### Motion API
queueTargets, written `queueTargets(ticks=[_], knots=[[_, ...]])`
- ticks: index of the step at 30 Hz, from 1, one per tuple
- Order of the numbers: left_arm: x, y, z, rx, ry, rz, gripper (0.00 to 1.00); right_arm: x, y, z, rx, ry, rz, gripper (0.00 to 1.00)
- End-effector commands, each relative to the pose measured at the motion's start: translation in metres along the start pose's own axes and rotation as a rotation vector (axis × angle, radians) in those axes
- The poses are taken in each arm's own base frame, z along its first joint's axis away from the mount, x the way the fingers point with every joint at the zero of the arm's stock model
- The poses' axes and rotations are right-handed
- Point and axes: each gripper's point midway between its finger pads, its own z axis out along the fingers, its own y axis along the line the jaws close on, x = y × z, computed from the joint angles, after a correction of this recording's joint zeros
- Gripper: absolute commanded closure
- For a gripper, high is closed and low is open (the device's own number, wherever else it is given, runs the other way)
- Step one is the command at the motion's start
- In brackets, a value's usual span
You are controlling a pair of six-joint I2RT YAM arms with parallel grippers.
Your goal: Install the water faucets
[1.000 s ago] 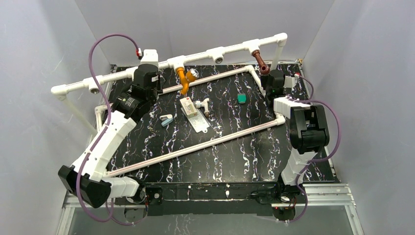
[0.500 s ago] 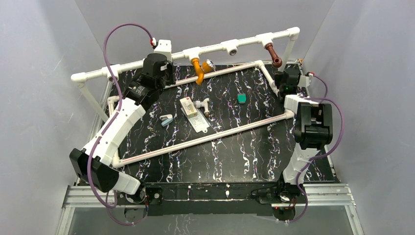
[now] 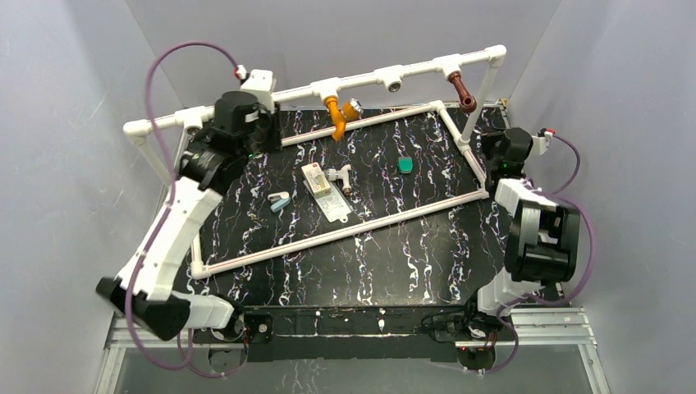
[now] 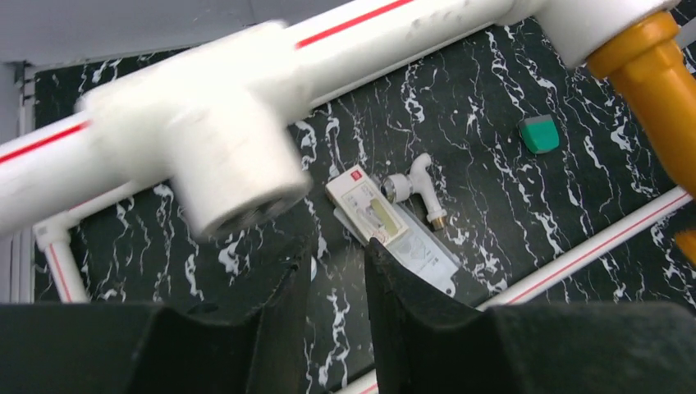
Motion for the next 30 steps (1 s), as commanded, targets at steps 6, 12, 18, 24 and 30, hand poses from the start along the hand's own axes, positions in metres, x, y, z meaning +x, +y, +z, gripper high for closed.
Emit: queueTargets(ticks=[6,12,18,24,30], knots=[[0.01,0.021,-0.098,0.025,-0.048,-0.072,0.57,0.071,0.054,-0.099,-0.274,0.274,-0.251,0.7],[0.024,0.021,-0.125,0.073,-0.069,-0.078,0.44,0.144,0.058,-0.158,-0.379,0.465,-0.345,0.56],[0.043,0.031,-0.142,0.056,-0.095,-0.061,0.32,0.216,0.047,-0.191,-0.424,0.626,-0.436,0.45],[0.064,0.028,-0.147,0.094,-0.129,-0.079,0.28,0.273,0.04,-0.192,-0.431,0.729,-0.518,0.39],[0.095,0.04,-0.14,0.042,-0.127,-0.073,0.27,0.319,0.03,-0.174,-0.397,0.766,-0.64,0.37]])
